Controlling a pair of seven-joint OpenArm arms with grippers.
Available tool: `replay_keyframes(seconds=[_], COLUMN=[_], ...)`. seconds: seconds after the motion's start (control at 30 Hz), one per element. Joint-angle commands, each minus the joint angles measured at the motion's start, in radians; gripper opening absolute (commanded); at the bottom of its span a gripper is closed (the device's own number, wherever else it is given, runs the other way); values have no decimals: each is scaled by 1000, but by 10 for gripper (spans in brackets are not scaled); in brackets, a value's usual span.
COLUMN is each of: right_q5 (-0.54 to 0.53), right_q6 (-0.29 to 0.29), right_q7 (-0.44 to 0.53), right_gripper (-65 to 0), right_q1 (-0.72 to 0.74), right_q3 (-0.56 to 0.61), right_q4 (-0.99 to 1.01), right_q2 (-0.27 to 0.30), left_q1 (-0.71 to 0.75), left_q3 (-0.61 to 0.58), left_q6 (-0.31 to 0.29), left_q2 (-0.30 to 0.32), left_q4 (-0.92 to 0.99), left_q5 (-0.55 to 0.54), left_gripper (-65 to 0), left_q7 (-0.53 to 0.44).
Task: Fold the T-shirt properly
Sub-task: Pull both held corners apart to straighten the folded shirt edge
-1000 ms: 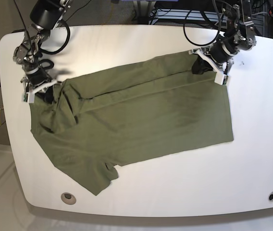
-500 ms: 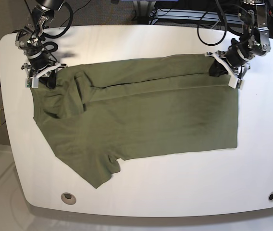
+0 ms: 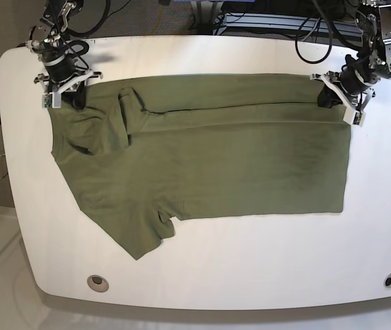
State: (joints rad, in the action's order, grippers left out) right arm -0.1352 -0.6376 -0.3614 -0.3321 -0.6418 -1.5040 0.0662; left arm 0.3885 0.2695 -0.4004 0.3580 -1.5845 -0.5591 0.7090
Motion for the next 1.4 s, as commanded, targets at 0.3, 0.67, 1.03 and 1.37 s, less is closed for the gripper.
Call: replay_keyframes(seconds=[0.3, 0.67, 1.03, 1.37], right_q5=[88, 84, 84, 84], right_q6=[8, 8, 8, 8], right_q7=[-121, -121, -121, -121], right_gripper=[-650, -650, -650, -650], right_q1=[-134, -195, -198, -198], right_q3=[-5, -8, -10, -10], right_q4=[-10, -50, -48, -48], right_q2=[-36, -39, -39, -38], left_q1=[71, 154, 197, 231], left_q3=[6, 6, 72, 126], left_q6=[31, 31, 31, 28], left_q2=[-37, -67, -67, -64], left_q4=[6, 6, 8, 13], left_q5=[146, 147, 146, 147], left_gripper=[-650, -650, -650, -650], left_q7=[62, 62, 62, 62])
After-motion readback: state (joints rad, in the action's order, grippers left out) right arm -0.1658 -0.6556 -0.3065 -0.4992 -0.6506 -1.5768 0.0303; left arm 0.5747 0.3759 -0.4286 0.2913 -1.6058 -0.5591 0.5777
